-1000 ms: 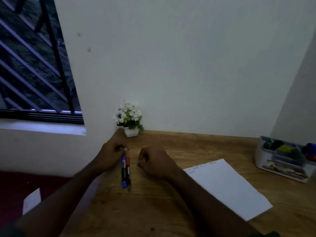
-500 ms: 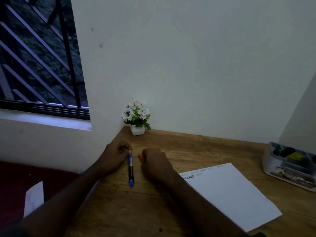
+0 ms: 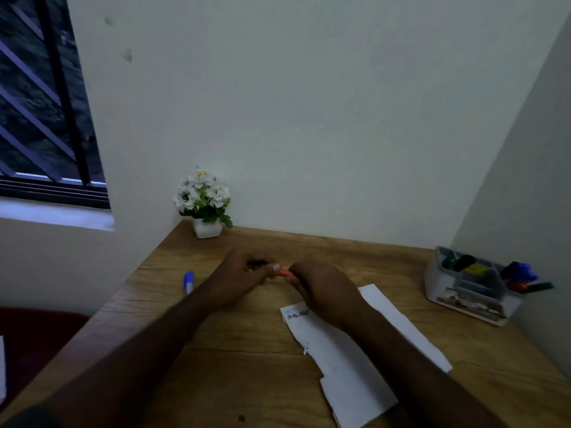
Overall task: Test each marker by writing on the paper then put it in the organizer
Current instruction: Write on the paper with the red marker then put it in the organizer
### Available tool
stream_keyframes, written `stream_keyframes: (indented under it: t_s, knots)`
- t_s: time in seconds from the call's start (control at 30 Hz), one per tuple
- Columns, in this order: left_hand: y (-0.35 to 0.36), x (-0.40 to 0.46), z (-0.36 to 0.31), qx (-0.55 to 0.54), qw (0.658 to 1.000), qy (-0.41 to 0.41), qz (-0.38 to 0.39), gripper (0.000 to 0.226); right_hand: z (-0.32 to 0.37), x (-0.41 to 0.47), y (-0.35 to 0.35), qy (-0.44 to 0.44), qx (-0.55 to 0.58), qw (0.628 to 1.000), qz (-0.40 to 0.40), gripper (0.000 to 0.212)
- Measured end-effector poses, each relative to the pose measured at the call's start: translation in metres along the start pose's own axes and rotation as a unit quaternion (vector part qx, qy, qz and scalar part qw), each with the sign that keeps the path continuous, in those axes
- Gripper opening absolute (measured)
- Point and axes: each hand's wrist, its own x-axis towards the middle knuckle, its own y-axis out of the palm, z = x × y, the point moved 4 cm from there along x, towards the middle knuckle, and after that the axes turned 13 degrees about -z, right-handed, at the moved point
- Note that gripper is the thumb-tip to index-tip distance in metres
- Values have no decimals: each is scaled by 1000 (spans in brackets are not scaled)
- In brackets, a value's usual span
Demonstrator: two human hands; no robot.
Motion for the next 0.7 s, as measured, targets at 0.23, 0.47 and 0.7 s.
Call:
stream_keyframes:
  t_s: [0.23, 0.47, 0.7]
  knots:
    - [49, 9, -13, -4, 999, 26, 39, 12, -40, -26, -5, 2, -69, 996, -61, 30]
    - [57, 22, 3, 9, 1000, 4, 14, 11, -54, -26, -3, 17, -22, 997, -78, 29]
    - [55, 24, 14, 50, 998, -8, -49, 10, -76, -26, -27, 19, 147, 969, -199, 38]
